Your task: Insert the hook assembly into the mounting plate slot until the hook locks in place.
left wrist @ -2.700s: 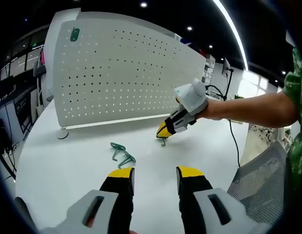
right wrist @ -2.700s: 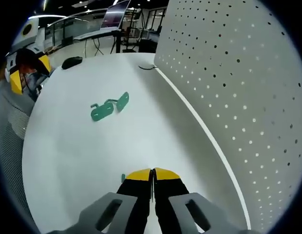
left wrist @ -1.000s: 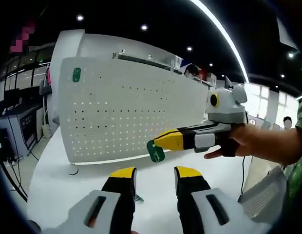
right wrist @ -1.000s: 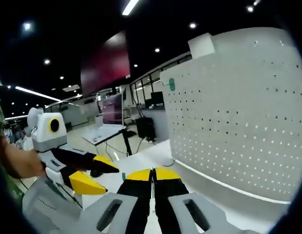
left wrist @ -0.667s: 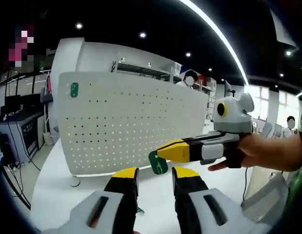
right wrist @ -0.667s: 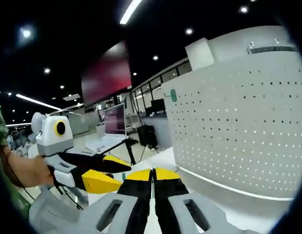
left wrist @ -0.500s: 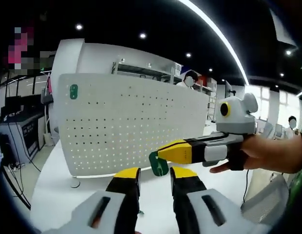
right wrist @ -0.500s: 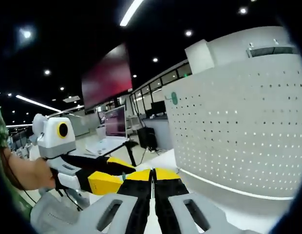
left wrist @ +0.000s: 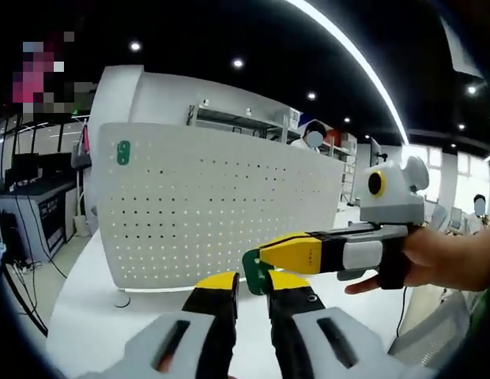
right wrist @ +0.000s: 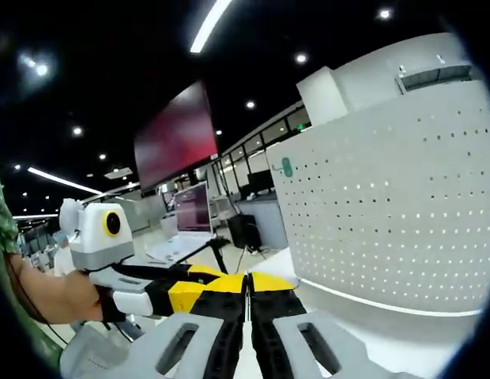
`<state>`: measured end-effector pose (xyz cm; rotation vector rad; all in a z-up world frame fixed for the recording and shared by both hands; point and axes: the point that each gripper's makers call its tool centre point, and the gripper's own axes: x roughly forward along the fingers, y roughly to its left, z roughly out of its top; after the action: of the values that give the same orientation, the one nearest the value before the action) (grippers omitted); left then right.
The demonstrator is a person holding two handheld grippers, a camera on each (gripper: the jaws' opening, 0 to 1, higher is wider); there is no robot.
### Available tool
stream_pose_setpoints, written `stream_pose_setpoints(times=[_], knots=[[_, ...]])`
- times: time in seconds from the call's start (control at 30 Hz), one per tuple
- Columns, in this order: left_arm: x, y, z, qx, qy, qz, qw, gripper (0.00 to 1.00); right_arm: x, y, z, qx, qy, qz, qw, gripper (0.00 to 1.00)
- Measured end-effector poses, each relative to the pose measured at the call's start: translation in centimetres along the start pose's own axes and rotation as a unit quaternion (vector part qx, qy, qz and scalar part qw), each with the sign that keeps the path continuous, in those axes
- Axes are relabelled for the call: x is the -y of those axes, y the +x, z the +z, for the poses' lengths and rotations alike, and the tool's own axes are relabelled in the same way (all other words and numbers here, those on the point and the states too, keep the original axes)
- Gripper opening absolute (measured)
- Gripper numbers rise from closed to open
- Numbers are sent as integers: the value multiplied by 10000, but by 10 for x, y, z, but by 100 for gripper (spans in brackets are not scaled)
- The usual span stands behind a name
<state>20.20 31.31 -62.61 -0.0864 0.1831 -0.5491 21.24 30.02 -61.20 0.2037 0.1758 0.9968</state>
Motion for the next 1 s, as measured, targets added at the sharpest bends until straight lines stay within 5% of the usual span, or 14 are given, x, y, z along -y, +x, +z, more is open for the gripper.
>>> stream_pose_setpoints(times=[1.0], knots=[[6,4,2,120,256,-37,9996,4,-3,-2,2,109,276,6,9996,0]])
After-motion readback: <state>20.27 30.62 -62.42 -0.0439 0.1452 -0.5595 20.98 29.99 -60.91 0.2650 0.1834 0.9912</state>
